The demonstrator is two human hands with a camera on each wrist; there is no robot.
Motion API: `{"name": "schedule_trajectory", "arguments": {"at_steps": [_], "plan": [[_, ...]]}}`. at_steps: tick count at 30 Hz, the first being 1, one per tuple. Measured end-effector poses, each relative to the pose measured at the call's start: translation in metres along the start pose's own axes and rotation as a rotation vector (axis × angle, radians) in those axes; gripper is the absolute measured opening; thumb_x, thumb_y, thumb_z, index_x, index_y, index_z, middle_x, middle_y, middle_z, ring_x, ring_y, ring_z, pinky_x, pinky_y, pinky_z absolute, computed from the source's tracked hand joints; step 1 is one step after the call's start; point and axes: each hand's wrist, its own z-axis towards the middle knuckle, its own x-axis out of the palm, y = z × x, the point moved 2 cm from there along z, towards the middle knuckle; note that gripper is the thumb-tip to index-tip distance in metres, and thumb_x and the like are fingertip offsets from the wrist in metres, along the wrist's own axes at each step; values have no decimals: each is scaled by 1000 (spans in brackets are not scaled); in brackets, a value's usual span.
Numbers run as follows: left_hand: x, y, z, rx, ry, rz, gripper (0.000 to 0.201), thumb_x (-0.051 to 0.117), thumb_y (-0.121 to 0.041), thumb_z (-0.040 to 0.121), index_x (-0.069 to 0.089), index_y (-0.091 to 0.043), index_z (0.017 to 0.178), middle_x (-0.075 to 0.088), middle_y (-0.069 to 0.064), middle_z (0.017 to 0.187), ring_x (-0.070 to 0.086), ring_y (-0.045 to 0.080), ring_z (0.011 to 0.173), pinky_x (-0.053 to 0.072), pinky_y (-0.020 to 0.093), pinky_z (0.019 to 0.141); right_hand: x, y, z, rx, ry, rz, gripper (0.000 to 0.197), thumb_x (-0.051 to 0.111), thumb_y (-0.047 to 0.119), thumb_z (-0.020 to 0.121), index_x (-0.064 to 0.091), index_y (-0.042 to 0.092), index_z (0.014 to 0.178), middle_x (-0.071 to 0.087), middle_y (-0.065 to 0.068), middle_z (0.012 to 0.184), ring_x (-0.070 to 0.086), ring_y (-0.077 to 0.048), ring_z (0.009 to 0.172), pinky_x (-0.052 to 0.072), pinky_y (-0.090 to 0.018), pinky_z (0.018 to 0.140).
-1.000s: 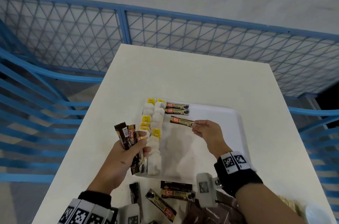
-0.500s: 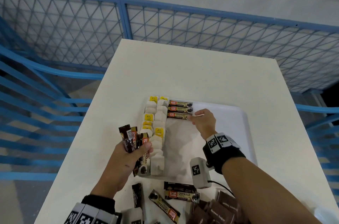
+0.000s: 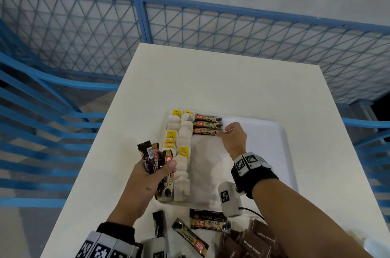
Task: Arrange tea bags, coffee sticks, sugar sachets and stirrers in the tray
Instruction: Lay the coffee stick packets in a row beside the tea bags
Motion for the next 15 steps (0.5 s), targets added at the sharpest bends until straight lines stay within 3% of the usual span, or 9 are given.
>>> {"name": "schedule_trajectory", "arguments": {"at_steps": [3,5,7,10,12,15], "plan": [[0,0,1,-2,-12,8,38,78,-34,71,68,-4,91,71,8,78,68,20,79,51,34,80,2,0,-3,-108,-29,-104,15,63,15,86,49,10,90,57,-6,78,54,-23,78,38,-24,63],[0,0,1,-8,-31,2,37,73,-33,69,69,-5,94,72,10,81,68,23,81,52,38,84,3,0,-9,-266,-47,-240,10,57,15,89,57,8,96,58,-11,93,55,-25,88,42,-29,69],[1,-1,1,-5,-35,8,36,69,-31,68,69,-6,94,72,10,81,68,22,81,52,38,84,8,0,-17,-473,-7,-403,17,52,11,91,63,7,103,56,-13,98,53,-27,93,48,-34,72],[2,-2,-1,6,-36,16,36,69,-32,67,69,-8,93,73,8,79,68,20,79,51,33,81,14,-4,-29,-726,32,-597,28,58,0,82,67,9,107,58,-16,91,56,-31,82,53,-39,64],[3,-3,-1,10,-39,24,36,68,-33,67,69,-7,92,73,7,77,68,20,78,50,31,78,15,-5,-31,-752,43,-636,38,64,-5,74,68,13,108,58,-14,85,57,-31,73,52,-38,56],[4,-4,-1,5,-44,29,38,68,-34,67,69,-7,94,73,8,79,68,21,80,52,34,81,15,-4,-32,-747,35,-653,43,67,-6,69,69,14,106,58,-13,82,57,-30,69,51,-36,52]]}}
